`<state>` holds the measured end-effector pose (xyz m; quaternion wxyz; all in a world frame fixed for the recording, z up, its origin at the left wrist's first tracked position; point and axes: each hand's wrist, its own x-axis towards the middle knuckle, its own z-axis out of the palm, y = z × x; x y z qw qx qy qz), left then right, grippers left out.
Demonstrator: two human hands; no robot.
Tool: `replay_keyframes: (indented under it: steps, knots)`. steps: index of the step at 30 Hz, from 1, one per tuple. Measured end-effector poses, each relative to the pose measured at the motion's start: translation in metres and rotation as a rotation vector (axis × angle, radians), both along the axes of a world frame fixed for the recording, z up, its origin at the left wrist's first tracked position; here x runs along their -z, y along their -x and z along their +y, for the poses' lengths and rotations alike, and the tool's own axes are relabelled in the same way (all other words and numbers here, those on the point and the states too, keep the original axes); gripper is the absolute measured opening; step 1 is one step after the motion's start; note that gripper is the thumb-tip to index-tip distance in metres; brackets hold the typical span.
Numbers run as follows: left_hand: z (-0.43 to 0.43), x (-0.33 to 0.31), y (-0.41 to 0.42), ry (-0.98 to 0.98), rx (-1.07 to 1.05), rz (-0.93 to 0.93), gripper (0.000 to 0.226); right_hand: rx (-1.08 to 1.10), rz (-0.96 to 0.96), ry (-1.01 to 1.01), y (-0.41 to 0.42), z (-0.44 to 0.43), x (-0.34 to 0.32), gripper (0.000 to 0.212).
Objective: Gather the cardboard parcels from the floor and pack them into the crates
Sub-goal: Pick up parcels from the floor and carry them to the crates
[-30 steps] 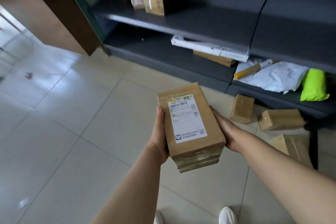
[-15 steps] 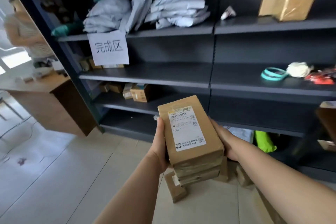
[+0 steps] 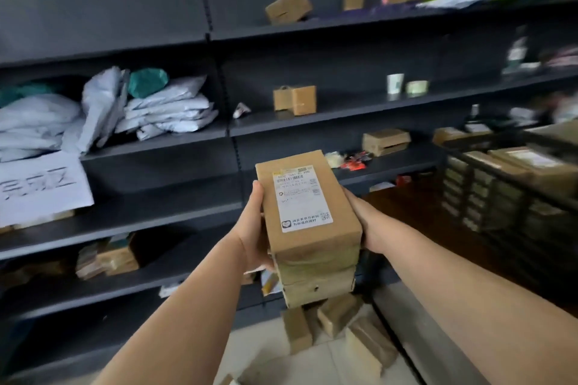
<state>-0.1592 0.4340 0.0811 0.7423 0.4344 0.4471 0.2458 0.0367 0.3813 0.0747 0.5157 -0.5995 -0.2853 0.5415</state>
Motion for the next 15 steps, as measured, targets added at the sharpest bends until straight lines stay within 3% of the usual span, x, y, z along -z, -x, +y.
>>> replay_keyframes:
  steps: [2, 8, 12, 15]
  knots:
    - [-0.013, -0.013, -0.020, -0.047, 0.069, 0.038, 0.094, 0.091, -0.028, 0.003, -0.015, -0.028, -0.009, 0.069]
    - [-0.054, -0.044, -0.097, -0.142, 0.343, 0.103, 0.100, 0.385, 0.009, -0.037, -0.062, -0.129, -0.028, 0.052]
    - [-0.098, -0.056, -0.157, -0.171, 0.493, 0.088, 0.104, 0.580, -0.055, -0.005, -0.092, -0.197, -0.040, 0.086]
    - [-0.135, -0.059, -0.203, -0.158, 0.575, 0.057, 0.107, 0.709, -0.094, -0.010, -0.123, -0.246, -0.044, 0.086]
